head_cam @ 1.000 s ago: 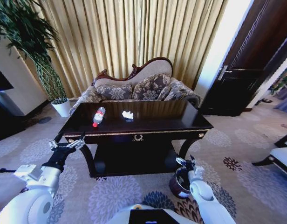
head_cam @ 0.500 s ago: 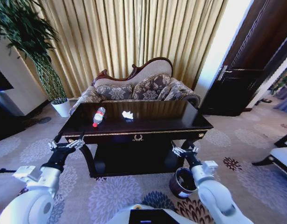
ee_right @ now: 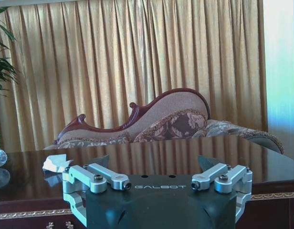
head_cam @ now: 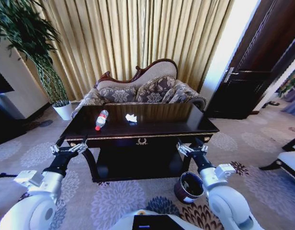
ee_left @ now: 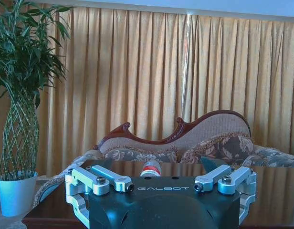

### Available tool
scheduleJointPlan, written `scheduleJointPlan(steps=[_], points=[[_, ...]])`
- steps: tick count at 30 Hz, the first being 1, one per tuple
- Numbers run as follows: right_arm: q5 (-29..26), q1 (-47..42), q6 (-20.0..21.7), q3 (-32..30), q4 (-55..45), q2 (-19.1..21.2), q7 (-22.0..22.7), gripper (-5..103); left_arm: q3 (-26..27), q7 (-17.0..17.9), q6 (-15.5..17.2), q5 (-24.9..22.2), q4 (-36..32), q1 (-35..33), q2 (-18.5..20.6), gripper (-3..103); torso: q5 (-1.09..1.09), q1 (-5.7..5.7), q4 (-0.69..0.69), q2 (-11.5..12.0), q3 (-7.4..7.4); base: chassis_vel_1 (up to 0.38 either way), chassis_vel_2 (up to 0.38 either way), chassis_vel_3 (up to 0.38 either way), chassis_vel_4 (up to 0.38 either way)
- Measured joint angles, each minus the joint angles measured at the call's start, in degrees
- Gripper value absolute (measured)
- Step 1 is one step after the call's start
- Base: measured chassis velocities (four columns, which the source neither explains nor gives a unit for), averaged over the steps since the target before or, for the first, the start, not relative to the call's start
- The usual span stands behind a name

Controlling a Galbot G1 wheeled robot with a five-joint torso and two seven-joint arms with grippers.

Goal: Move to the front of the table and place the trash on the table into the trash bin.

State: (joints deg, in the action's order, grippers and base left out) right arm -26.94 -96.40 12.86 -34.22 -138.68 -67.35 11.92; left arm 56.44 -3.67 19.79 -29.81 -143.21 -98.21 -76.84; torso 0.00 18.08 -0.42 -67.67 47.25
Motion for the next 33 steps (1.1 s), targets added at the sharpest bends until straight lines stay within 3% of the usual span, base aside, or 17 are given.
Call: scheduleJointPlan(steps=[14,33], points=[[0.55,0.25,-0.27,0.35,-0.02,0.21,-0.10,100,-0.06,-0.39,0.13,0.31,-0.03,-0.27,0.04,100,0.00,0.00,0.00,0.00,0.01,-0.013,0.013,0.010,-0.017],[1.23,0.01,-0.32,0.78,0.08,-0.01,-0.10,100,-0.15,-1.30,0.16,0.43,-0.03,-0.28,-0.05,100,0.00,0.02,0.00,0.01,0.01,-0.104,0.108,0.108,-0.104]])
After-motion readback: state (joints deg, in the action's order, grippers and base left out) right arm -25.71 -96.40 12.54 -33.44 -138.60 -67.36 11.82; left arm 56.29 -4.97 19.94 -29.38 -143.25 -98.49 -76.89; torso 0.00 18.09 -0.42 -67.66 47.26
